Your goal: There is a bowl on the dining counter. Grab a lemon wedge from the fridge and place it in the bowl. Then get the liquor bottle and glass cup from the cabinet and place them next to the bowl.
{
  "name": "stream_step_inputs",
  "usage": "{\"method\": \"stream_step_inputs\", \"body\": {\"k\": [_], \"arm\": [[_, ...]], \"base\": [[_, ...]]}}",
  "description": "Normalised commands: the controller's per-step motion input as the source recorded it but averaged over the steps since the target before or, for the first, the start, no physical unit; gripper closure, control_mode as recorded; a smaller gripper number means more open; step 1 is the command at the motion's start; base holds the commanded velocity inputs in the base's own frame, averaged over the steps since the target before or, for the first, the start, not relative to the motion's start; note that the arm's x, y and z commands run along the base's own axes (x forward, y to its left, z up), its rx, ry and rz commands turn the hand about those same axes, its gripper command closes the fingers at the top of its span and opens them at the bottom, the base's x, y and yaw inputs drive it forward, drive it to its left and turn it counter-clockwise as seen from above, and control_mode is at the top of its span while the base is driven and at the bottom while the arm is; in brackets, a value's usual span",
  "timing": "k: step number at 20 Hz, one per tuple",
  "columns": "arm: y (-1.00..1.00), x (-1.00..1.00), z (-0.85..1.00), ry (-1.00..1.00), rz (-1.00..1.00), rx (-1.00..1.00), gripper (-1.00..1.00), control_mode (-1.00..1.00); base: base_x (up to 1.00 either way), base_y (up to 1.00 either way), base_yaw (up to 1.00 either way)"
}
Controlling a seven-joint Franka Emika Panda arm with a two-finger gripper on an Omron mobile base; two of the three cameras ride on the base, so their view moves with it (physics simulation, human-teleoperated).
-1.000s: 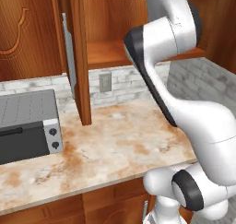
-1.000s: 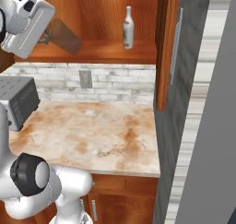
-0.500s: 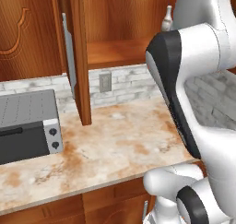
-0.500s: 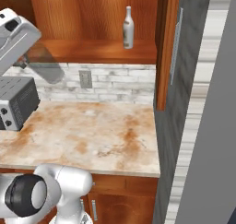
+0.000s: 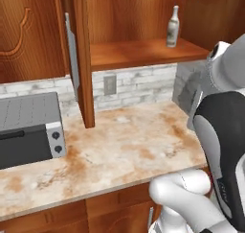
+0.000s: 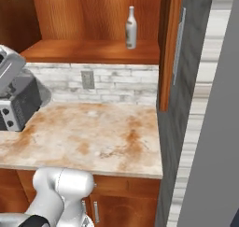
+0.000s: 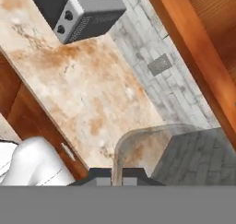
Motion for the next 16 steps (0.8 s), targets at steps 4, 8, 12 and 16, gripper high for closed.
{"method": "stream_step_inputs", "body": {"k": [4,8,12,16], "arm": [[0.00,0.00,0.00,0.00,0.00,0.00,1.00,1.00],[0.00,0.00,0.00,0.00,0.00,0.00,1.00,1.00],[0.00,0.00,0.00,0.00,0.00,0.00,1.00,1.00],[0.00,0.00,0.00,0.00,0.00,0.00,1.00,1.00]], "base": [[-1.00,0.31,0.24],[-1.00,0.44,0.43],[-0.89,0.81,0.50],[-0.53,0.99,0.53]]}}
